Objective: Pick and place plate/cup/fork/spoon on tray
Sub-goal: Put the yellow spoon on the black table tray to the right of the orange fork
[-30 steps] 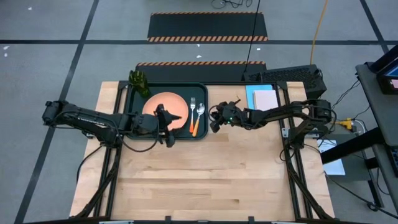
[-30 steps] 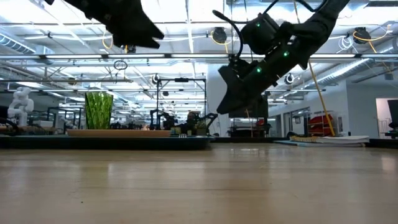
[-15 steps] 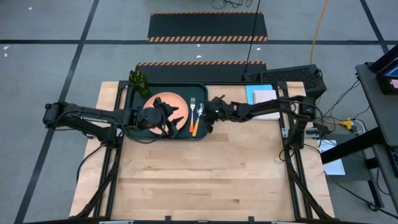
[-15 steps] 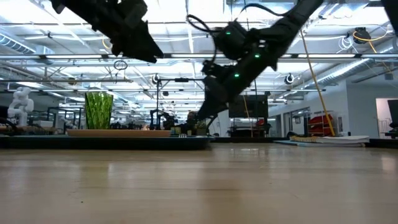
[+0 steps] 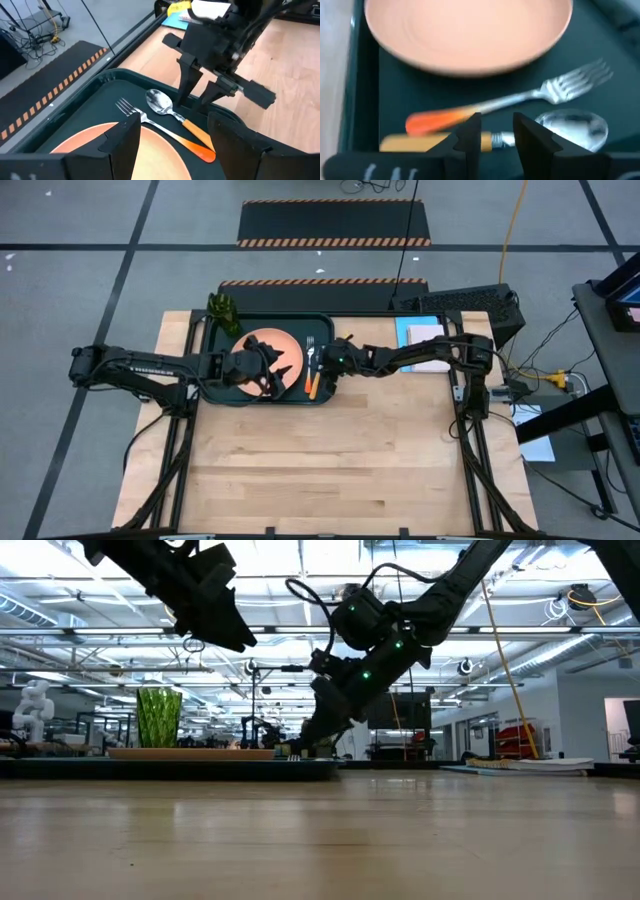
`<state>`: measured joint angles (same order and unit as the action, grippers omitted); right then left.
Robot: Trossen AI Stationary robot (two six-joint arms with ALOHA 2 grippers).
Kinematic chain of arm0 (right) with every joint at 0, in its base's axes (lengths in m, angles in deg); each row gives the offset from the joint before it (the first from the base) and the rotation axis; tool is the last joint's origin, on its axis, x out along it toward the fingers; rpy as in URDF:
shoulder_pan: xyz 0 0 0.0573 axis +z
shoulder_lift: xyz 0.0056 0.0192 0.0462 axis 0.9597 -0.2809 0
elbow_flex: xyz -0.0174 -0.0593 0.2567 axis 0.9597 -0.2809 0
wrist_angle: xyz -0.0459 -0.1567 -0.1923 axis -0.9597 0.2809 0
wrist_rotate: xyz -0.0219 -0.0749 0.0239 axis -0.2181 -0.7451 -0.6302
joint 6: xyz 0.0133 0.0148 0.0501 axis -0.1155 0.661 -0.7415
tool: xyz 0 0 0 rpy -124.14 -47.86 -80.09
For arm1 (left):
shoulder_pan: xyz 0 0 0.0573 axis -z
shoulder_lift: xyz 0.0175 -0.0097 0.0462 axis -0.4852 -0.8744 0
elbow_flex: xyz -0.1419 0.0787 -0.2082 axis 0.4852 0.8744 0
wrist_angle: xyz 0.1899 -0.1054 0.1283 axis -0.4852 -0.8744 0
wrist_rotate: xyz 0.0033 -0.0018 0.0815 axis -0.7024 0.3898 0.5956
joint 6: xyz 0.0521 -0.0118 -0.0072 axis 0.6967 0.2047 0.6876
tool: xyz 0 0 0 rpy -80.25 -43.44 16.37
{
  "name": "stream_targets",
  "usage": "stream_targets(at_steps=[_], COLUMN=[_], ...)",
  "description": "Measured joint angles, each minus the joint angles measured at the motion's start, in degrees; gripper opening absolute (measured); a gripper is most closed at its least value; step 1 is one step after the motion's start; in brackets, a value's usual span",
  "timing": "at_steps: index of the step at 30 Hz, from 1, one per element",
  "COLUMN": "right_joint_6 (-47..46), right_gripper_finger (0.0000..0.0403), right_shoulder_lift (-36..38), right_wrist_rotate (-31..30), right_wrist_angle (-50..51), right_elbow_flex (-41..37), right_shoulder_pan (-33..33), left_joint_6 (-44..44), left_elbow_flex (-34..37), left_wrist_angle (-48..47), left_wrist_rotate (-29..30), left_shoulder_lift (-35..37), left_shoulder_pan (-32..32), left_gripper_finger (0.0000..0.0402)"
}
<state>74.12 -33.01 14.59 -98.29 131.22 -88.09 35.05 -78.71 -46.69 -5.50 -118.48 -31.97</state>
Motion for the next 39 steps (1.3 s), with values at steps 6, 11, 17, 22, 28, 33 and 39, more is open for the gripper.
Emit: stream_targets(at_steps=[6,11,17,22,28,33,39], right_joint_6=[-0.12,-0.47,-2.36,-3.11,-3.51,-3.26,-1.93], right_gripper_finger=[0.0061,0.0023,0.0001,0.0001,0.0000,0.0000,0.0000], right_shoulder_lift=[0.07,0.13,-0.75,-1.92,-1.99,-2.01,-2.01], right_wrist_rotate=[1.66,2.99,2.99,3.03,3.04,2.93,2.99], right_wrist_angle=[-2.45,-2.24,-1.95,-2.45,-2.60,-1.83,-1.22], right_elbow_flex=[0.04,0.02,-0.24,-0.26,-0.28,-0.28,-0.28], right_shoulder_pan=[-1.43,-1.74,-2.13,-1.94,-1.63,-1.63,-1.72], left_joint_6=[-0.31,0.23,1.22,1.93,2.49,2.52,2.64], left_elbow_flex=[-0.01,0.00,0.00,-0.02,0.00,-0.01,-0.02], left_wrist_angle=[0.20,0.36,0.83,0.86,0.90,0.90,0.90], left_wrist_rotate=[0.02,0.02,0.00,0.02,-0.01,0.02,0.02], left_shoulder_lift=[0.00,0.00,0.00,0.00,0.00,0.00,0.00], left_shoulder_pan=[-0.85,-0.91,-1.00,-1.03,-1.05,-1.05,-1.05], left_gripper_finger=[0.0232,0.0232,0.0232,0.0232,0.0232,0.0232,0.0232])
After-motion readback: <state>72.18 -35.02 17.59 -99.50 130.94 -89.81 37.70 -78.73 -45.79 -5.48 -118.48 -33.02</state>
